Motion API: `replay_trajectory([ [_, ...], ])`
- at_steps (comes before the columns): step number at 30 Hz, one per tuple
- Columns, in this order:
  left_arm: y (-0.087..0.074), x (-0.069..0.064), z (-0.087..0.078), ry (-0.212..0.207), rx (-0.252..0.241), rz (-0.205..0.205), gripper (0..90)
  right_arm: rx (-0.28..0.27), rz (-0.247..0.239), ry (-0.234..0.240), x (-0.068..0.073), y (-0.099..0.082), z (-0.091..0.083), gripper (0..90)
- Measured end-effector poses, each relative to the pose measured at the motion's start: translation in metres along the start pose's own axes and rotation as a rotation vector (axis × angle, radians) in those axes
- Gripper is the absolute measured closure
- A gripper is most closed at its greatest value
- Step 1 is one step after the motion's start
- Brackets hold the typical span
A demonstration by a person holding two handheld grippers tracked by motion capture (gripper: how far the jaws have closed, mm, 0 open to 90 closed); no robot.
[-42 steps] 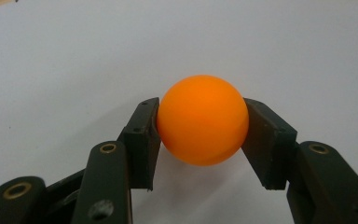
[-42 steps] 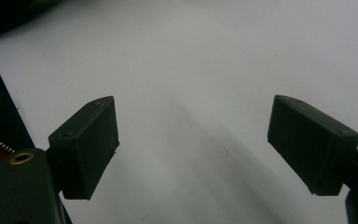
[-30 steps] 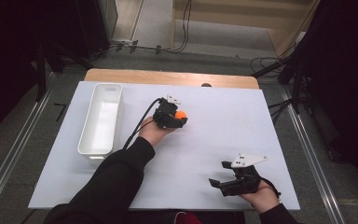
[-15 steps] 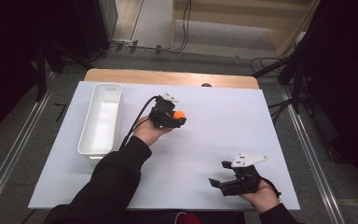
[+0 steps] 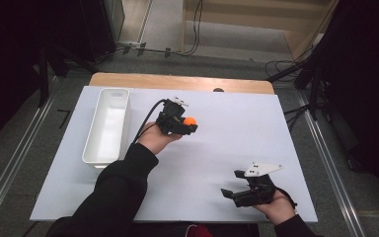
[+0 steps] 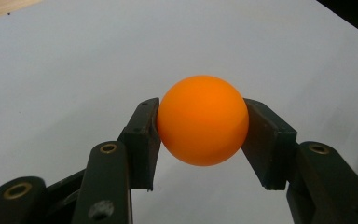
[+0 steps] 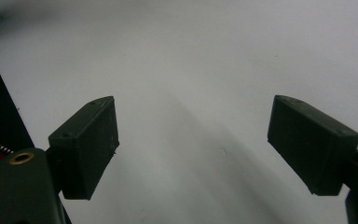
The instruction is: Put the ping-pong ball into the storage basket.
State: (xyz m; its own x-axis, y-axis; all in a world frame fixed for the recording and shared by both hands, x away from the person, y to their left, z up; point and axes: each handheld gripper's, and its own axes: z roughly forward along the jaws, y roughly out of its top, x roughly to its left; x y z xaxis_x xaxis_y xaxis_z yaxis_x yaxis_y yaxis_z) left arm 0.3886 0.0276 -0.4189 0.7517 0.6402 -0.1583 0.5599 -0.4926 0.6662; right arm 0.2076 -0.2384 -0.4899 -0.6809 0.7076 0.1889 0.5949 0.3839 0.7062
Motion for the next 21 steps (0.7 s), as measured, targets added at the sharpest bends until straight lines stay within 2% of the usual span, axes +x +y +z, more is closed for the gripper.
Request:
replay_trajectory([
  [6,0.002,-0.004,-0.009,-0.011,0.014,0.009,49.9,-0.003,-0.001,0.003,0.000,0.001,0.001,15.0],
  [8,0.003,-0.005,-0.012,-0.015,0.017,0.005,49.9,-0.003,0.001,0.003,0.000,0.001,0.001,15.0],
  [10,0.003,-0.005,-0.016,-0.037,0.022,-0.014,49.9,0.000,0.003,0.003,0.000,0.000,0.000,15.0],
  [16,0.005,-0.008,-0.024,-0.040,0.012,-0.005,49.9,0.000,0.006,0.003,-0.001,0.000,-0.001,15.0],
  [21,0.004,-0.006,-0.026,-0.028,0.018,0.007,49.9,0.002,0.001,0.002,0.000,-0.001,-0.001,15.0],
])
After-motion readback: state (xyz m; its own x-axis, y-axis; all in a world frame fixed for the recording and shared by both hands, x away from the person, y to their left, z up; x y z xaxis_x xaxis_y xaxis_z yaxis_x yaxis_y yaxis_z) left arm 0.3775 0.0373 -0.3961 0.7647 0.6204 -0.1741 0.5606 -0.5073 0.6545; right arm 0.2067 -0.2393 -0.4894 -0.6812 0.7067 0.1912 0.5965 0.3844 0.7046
